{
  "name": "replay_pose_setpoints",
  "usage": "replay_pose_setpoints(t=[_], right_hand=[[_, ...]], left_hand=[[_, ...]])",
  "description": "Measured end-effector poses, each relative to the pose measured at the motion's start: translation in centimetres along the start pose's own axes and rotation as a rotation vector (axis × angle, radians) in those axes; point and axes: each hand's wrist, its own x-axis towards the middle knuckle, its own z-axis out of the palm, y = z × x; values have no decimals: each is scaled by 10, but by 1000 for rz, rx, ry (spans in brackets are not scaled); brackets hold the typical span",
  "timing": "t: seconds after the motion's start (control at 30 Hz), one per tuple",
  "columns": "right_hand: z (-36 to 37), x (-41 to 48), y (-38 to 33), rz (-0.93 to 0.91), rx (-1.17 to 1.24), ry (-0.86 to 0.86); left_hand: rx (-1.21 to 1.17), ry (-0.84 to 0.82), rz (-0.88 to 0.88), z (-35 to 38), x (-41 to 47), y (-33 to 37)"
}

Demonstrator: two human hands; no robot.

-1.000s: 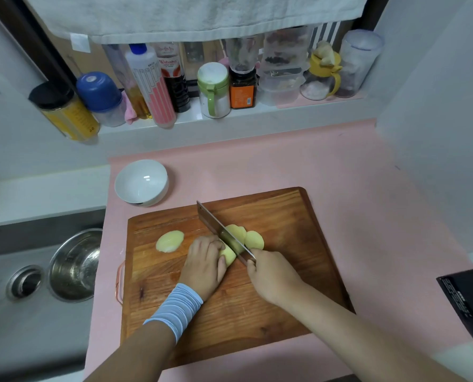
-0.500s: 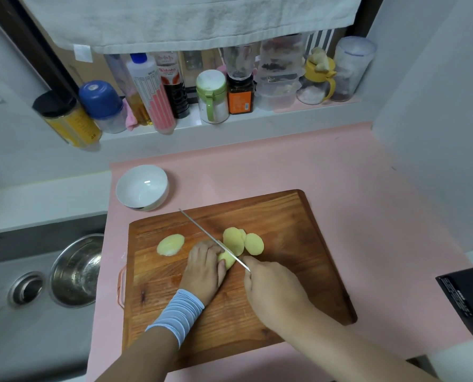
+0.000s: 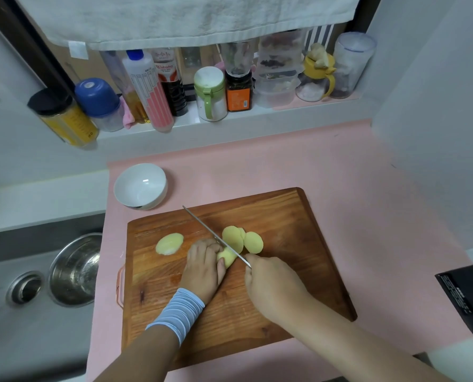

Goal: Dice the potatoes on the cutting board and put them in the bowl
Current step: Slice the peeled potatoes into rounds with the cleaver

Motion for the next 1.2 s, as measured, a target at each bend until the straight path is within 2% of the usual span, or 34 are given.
replay_pose_setpoints(t=[0.5, 1.2], right_hand=[[-6, 15, 0, 14, 12, -90], [0, 18, 6, 13, 28, -111]], left_hand=[[2, -9, -16, -3, 2, 1], [-14, 16, -12, -3, 2, 0]])
